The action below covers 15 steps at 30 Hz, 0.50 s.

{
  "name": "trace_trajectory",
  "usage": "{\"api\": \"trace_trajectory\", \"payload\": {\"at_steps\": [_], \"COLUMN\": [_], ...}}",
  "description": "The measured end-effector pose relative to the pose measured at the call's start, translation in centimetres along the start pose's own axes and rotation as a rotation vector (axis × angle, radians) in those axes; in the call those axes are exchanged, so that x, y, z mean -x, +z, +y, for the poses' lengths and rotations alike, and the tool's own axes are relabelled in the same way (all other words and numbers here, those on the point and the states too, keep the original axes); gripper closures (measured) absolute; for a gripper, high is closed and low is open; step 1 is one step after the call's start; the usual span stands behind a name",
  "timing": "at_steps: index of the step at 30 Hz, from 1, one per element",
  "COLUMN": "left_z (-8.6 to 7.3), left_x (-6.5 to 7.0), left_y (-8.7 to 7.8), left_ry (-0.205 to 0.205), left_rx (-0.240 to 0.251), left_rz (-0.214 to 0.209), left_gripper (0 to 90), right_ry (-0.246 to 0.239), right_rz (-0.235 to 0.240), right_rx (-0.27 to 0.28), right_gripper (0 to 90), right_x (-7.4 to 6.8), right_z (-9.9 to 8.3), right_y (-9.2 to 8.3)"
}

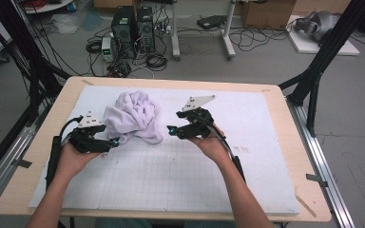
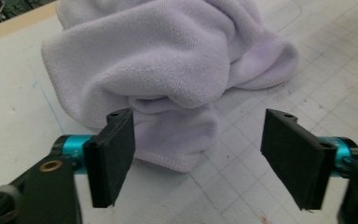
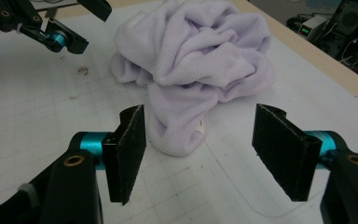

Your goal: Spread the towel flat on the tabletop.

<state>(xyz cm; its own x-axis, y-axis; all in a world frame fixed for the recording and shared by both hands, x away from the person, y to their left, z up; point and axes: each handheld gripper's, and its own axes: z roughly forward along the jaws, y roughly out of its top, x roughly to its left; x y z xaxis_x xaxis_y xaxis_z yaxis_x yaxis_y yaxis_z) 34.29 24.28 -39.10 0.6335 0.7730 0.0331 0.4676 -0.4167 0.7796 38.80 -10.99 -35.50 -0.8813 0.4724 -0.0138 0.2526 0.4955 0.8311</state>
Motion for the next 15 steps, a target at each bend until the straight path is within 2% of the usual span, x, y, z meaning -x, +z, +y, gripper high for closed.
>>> {"api": "trace_trajectory", "payload": {"at_steps": [1, 2, 4, 5, 7, 8, 10, 11, 12, 13, 15], "left_z": [-0.1, -0.1, -0.3, -0.5, -0.7, -0.9, -1.0, -1.0, -1.1, -1.1, -1.4], "left_x": [-0.2, -0.3, -0.6, -0.7, -0.8, -0.9, -0.9, -1.0, -1.0, -1.1, -1.2], "left_y": [0.3, 0.6, 1.2, 1.5, 2.0, 2.5, 2.8, 3.1, 3.4, 3.6, 4.3], "left_ry": [-0.003, 0.001, -0.007, -0.014, -0.016, -0.011, -0.013, -0.017, -0.012, -0.014, -0.022], "left_rx": [-0.006, -0.017, -0.032, -0.039, -0.057, -0.083, -0.088, -0.095, -0.101, -0.105, -0.142], "left_rz": [-0.003, -0.003, -0.011, -0.012, -0.024, -0.023, -0.025, -0.030, -0.036, -0.042, -0.043], "left_gripper": [33.5, 43.6, 46.2, 49.8, 53.4, 54.9, 57.6, 60.7, 64.0, 64.0, 72.3], "right_ry": [0.001, -0.014, -0.013, -0.012, 0.008, 0.022, 0.043, 0.043, 0.063, 0.063, 0.073], "right_rz": [0.015, 0.022, 0.024, 0.036, 0.059, 0.070, 0.088, 0.088, 0.097, 0.097, 0.108], "right_rx": [-0.013, -0.042, -0.053, -0.073, -0.084, -0.087, -0.101, -0.101, -0.128, -0.128, -0.166], "right_gripper": [40.2, 44.1, 46.1, 53.0, 54.3, 54.6, 54.2, 54.2, 52.9, 52.9, 53.4], "right_x": [0.1, 0.2, 0.2, 0.4, 0.6, 0.7, 0.8, 0.8, 0.9, 0.9, 0.7], "right_z": [0.0, -0.1, -0.2, -0.4, -0.6, -0.7, -1.0, -1.0, -1.3, -1.3, -1.9], "right_y": [0.7, 2.1, 2.7, 3.9, 5.0, 5.5, 6.6, 6.6, 7.8, 7.8, 9.3]}}
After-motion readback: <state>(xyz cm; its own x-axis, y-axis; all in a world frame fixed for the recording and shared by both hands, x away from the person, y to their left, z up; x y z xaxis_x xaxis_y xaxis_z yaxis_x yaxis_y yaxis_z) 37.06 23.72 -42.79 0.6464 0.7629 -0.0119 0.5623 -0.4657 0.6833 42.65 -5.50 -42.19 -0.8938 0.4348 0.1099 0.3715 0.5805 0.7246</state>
